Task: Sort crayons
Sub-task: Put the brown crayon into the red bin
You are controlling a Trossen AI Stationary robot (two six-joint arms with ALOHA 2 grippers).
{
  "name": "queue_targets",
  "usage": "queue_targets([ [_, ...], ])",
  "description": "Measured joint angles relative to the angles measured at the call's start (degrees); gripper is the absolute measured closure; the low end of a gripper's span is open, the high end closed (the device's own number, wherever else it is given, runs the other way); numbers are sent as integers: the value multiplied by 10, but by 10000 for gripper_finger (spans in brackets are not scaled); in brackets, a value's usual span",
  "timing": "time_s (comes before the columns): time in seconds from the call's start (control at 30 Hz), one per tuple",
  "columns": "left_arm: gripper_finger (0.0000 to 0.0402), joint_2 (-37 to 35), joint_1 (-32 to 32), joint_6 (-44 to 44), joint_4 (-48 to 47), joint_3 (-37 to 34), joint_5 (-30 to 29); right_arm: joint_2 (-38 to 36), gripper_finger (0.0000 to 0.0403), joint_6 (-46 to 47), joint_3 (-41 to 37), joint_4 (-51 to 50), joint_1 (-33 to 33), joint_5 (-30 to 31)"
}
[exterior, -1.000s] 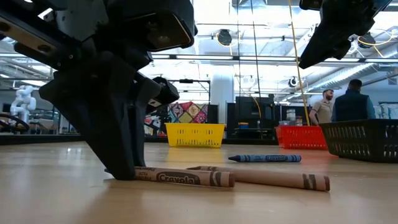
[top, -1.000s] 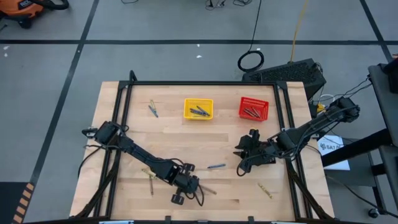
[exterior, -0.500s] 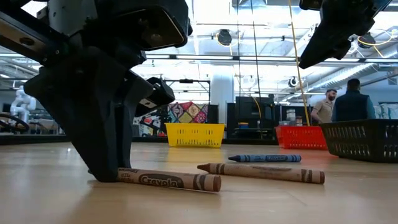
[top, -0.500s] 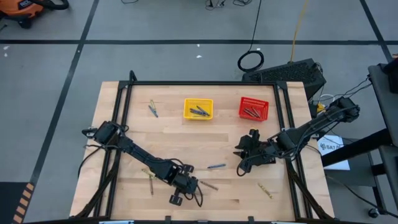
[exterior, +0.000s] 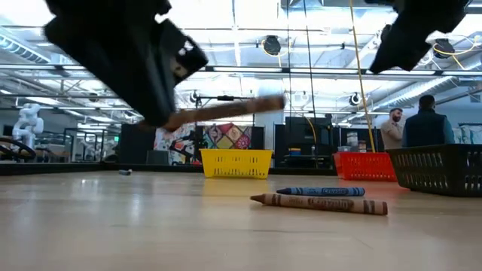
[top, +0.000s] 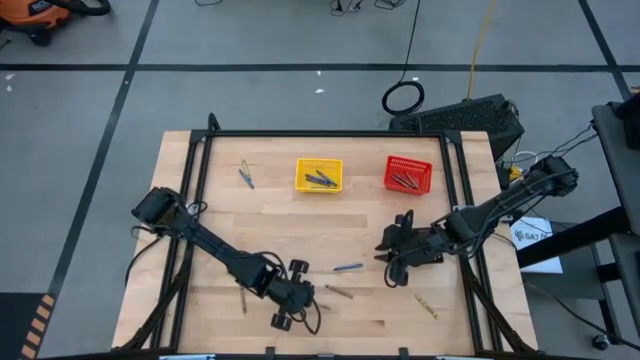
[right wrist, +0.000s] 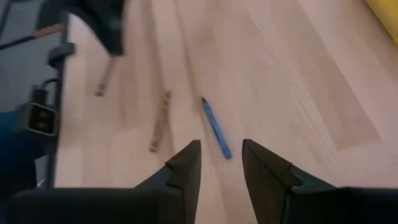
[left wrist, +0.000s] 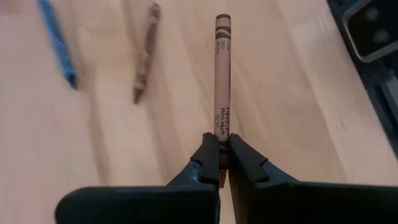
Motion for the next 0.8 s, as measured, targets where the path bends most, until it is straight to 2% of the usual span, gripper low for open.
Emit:
queue_targets([
  [0.27,396,-3,1,0,8,0,-81,0,298,-96,0,88,36,3],
  [0.4,396,-3,8,0,31,1,-127,9,298,-146,0,131,60,29],
  [0.57,396,-4,21,2,90,1,-147,38,298,-185,0,167,82,39],
  [0.8,396,-4,26,50,183,2,-166,67,295,-195,0,179,119,130],
])
